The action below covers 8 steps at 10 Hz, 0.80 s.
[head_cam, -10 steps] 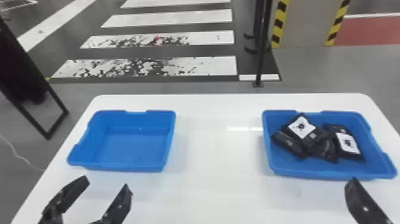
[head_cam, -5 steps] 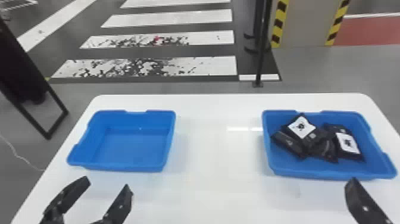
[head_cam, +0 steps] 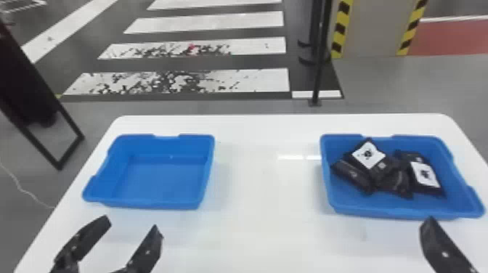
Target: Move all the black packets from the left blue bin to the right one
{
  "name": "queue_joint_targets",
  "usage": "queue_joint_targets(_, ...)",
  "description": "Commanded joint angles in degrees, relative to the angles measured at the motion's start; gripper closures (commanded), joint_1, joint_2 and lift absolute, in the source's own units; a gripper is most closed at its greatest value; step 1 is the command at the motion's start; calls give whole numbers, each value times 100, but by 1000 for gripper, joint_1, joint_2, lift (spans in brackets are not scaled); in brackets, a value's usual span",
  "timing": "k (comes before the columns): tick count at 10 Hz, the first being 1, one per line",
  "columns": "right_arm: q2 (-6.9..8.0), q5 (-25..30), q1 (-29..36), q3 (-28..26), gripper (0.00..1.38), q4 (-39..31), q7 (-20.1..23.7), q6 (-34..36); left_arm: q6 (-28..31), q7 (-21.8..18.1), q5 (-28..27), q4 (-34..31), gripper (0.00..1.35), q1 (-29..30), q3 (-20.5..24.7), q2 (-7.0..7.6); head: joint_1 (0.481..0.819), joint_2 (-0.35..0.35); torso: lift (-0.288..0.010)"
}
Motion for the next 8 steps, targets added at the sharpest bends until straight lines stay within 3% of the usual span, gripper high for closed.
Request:
queue_joint_targets(1, 0, -21, 0, 1, 113, 16, 0, 0, 14, 0, 12, 15, 150, 1, 0, -15, 695, 125, -140)
queue_joint_targets(8, -18, -55, 0, 1, 113, 16, 0, 0, 0, 0, 70, 43, 150, 15, 0, -15, 695, 126, -140)
